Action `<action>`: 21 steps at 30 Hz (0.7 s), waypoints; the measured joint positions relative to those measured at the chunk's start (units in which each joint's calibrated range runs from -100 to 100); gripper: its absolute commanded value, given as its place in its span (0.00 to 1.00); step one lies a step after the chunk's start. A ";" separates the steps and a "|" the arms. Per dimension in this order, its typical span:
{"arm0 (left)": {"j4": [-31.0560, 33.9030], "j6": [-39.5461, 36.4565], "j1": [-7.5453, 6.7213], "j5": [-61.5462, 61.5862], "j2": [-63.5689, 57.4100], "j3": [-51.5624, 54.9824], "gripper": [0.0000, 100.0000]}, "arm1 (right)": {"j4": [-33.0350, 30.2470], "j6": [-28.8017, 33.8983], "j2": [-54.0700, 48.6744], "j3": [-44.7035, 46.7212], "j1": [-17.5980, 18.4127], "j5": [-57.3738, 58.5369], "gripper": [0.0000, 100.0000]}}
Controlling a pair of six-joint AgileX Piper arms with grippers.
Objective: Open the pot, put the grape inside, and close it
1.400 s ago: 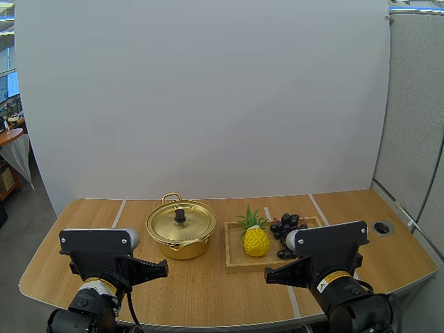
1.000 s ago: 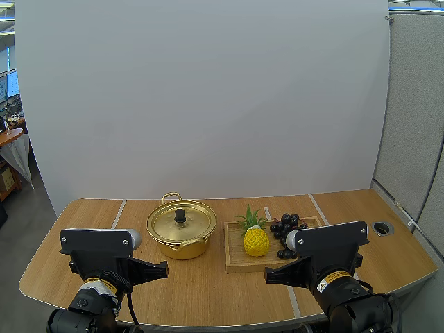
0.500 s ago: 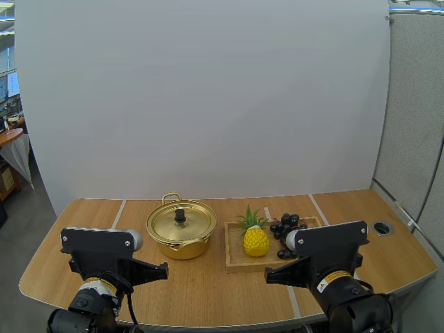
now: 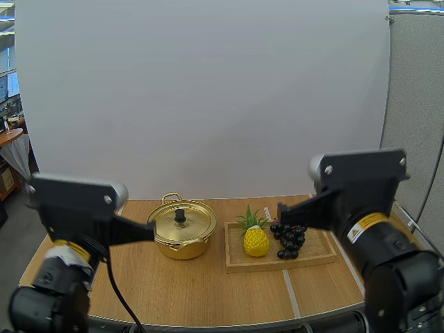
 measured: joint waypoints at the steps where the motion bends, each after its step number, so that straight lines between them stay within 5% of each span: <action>1: 0.00 0.11 0.00 0.80 0.00 -0.87 0.00 | 0.00 0.00 0.00 -0.92 0.00 0.34 0.00; 12: 0.00 0.21 0.00 13.70 0.00 -17.23 0.00 | 0.00 0.00 0.00 -11.90 0.00 21.73 0.00; 17: 0.00 0.55 0.00 34.35 0.00 -26.39 0.00 | -0.02 0.00 0.00 -18.30 0.00 41.71 0.00; 21: 0.00 1.08 0.00 39.71 0.00 -27.39 0.00 | -0.02 0.00 0.00 -20.28 0.00 50.72 0.00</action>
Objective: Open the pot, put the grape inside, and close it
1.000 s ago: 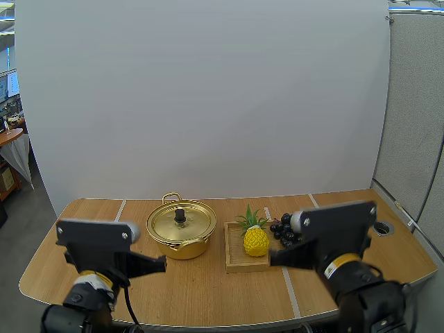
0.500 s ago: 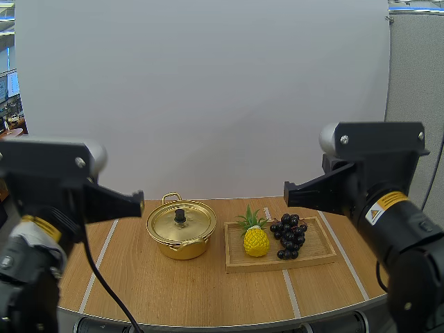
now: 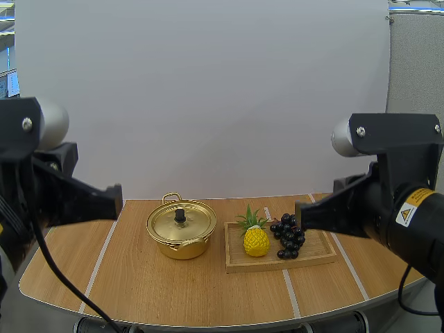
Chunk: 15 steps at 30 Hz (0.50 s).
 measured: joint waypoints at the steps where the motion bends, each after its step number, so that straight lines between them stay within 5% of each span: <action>1: 0.00 0.01 0.00 3.15 0.00 -0.31 0.00 | 0.00 0.00 0.00 -0.28 0.00 2.29 0.00; 15: -0.40 3.11 0.00 8.69 7.06 -0.43 0.00 | 0.00 0.00 5.38 -0.43 0.00 6.54 0.00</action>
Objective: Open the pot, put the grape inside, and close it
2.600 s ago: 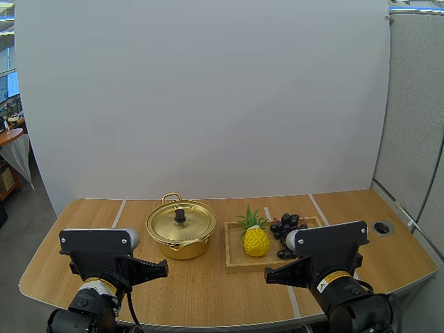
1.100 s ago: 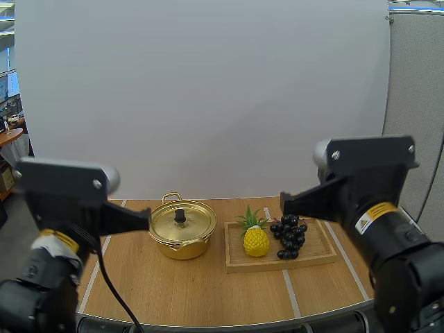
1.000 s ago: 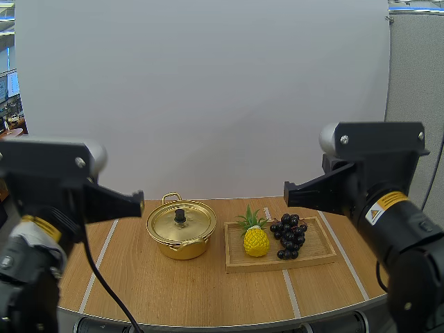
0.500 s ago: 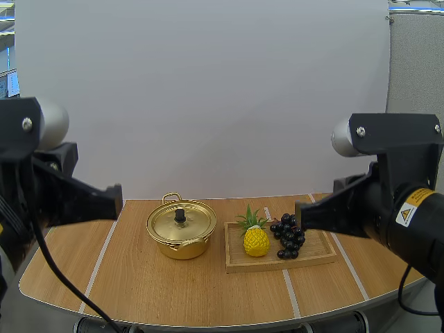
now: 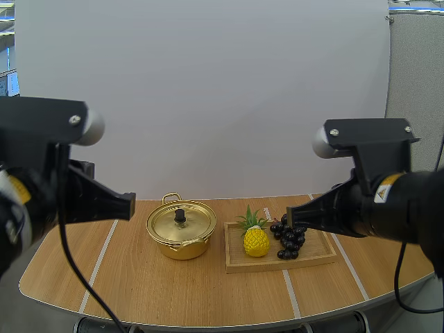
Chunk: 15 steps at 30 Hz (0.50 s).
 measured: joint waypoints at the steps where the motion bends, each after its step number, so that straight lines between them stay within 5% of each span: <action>1: 0.00 0.26 0.00 0.00 2.31 0.00 0.00 | 0.00 0.00 6.87 -0.04 0.00 0.11 0.00; 8: -0.13 0.26 0.00 -0.62 17.19 -0.15 0.00 | 0.00 0.00 16.45 -0.04 0.00 -2.61 0.00; 12: -0.13 0.26 0.00 -0.86 18.98 -0.15 0.14 | 0.00 0.00 17.58 -0.04 0.00 -2.97 0.10; 13: -0.13 0.26 0.00 -1.03 20.84 -0.15 0.37 | 0.00 0.00 18.22 -0.04 0.00 -3.18 0.21; 15: -0.13 0.26 0.00 -1.10 24.51 -0.15 0.68 | 0.00 0.00 19.88 -0.04 0.00 -3.72 0.49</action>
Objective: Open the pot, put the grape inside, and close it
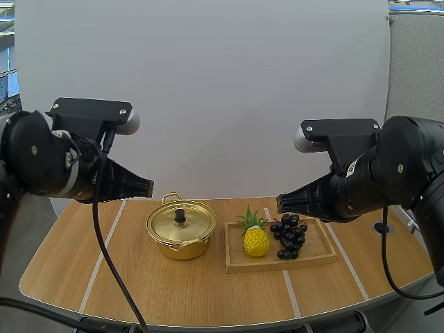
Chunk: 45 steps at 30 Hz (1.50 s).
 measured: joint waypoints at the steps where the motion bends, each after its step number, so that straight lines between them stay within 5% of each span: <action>1: 0.00 0.00 0.00 0.19 1.34 0.00 0.80 | 0.00 0.00 0.25 0.00 0.00 0.00 0.58; 2: 0.00 0.00 0.00 0.19 1.48 0.00 0.99 | 0.00 0.00 0.25 0.00 0.00 0.00 0.69; 6: -0.12 0.57 0.00 0.63 2.68 0.00 1.00 | 0.00 0.00 0.25 0.00 0.00 0.00 1.00; 21: -0.12 10.03 0.00 8.52 2.97 0.00 1.00 | -0.75 0.00 0.25 0.00 0.00 0.00 1.00; 25: -4.52 15.97 0.00 8.52 3.79 0.00 1.00 | -0.86 0.00 0.25 0.00 0.00 0.19 1.00; 34: -16.99 27.90 0.00 2.01 19.32 0.00 1.00 | -1.08 0.00 0.25 0.00 0.00 0.19 1.00; 45: -21.91 34.34 0.00 -2.65 38.20 -6.31 1.00 | -1.08 0.00 0.25 0.00 0.00 0.19 1.00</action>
